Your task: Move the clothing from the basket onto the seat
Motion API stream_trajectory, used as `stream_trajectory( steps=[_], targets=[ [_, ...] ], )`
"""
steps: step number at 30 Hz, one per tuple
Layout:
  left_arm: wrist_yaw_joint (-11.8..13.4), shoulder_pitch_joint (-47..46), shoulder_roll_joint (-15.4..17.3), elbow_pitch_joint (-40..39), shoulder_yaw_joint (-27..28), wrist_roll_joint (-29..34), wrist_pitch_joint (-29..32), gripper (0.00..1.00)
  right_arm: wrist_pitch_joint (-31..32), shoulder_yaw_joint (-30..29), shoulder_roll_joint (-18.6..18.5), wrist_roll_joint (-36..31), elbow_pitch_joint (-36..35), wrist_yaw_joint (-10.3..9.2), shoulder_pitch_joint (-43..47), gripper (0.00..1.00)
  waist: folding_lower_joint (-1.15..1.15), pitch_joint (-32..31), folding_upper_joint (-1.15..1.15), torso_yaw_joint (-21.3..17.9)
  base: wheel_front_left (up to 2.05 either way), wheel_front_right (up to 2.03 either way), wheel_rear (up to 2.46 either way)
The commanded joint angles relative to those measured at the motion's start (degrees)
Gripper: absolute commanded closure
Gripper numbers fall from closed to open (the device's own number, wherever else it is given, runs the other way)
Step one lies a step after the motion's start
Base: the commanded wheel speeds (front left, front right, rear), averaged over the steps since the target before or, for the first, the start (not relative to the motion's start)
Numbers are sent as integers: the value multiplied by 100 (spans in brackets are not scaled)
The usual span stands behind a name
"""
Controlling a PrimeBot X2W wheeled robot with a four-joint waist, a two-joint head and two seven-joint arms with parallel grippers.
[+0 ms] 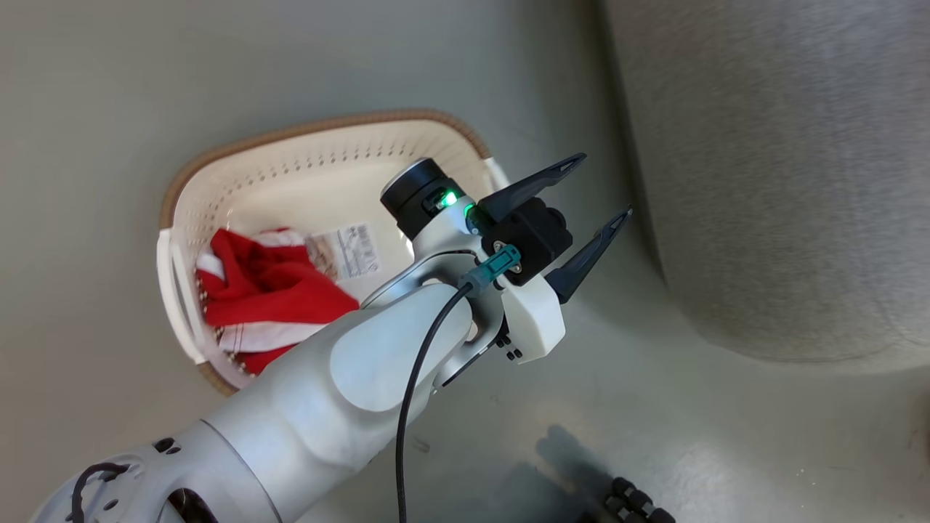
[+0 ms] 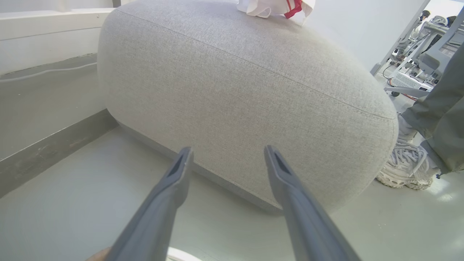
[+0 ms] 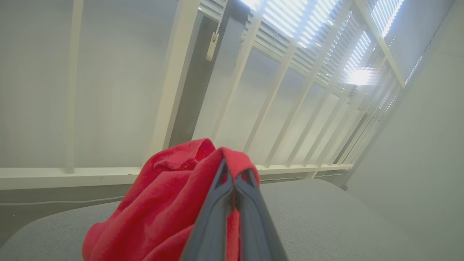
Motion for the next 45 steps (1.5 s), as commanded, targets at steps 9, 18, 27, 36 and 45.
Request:
stream_trajectory(
  steps=[9, 18, 27, 36, 45],
  targets=[
    [135, -303, -61, -173, -97, -64, -51, 0, -34, -247, -59, -147, 1017, 22, -106, 100, 0, 446, 0, 218, 0, 0, 0],
    [141, -362, -61, -215, -144, -129, -51, 0, -34, -123, -11, -149, 1873, 22, 5, 100, 0, 392, 0, 260, 0, 0, 0],
    [128, -320, -61, -262, -33, -124, -51, 0, -34, 393, 85, 278, 2094, 22, 294, 0, 0, 215, 0, 293, 0, 0, 0],
    [92, -186, -61, -383, 120, -67, -51, 0, -34, 801, 79, 776, 805, 22, 988, 0, 0, -139, 0, 363, 0, 0, 0],
    [81, 288, -61, -495, 514, -17, -51, 0, -34, 906, 114, 1004, -338, 22, 1763, 0, 0, -922, 0, 597, 0, 0, 0]
  ],
)
